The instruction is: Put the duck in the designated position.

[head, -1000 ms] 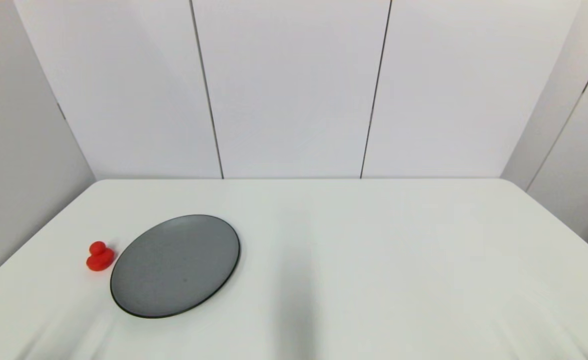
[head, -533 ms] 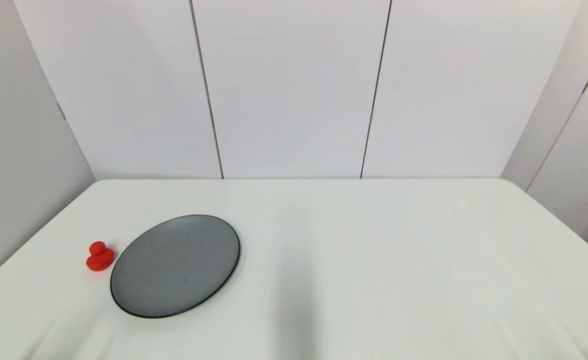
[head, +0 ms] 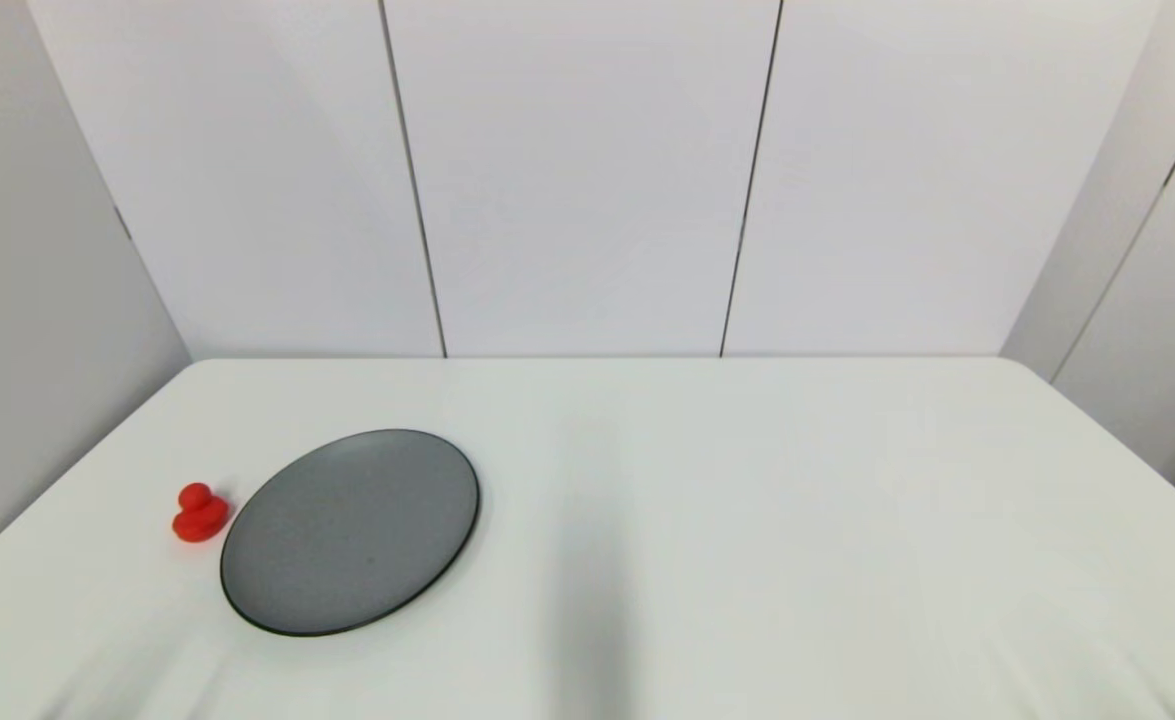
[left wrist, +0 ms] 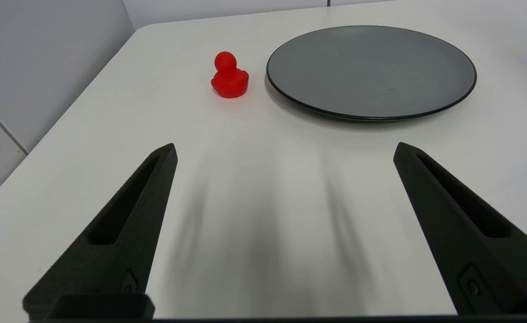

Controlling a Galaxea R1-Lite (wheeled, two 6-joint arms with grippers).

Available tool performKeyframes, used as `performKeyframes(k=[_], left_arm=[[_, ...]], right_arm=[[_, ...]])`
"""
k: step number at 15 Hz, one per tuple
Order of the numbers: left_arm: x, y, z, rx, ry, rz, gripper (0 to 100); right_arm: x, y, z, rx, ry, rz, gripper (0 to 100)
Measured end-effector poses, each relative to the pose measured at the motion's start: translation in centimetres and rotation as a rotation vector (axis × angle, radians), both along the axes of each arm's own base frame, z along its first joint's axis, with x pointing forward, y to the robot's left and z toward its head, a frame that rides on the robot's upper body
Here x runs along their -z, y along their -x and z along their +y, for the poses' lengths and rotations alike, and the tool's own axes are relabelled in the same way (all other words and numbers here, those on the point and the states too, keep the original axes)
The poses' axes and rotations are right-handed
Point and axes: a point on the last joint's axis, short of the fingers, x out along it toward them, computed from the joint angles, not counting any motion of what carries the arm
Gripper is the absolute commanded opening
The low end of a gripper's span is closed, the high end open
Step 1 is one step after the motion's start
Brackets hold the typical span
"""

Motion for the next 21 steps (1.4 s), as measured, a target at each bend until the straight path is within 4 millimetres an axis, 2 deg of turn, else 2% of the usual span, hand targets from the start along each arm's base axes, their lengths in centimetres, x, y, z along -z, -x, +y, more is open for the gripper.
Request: performKeyframes(k=[21], left_arm=[[0.01,0.01,0.0,-0.002,0.019,-0.001,100]], right_arm=[[0.04,0.0,-0.02,0.007,0.0,0.003,100]])
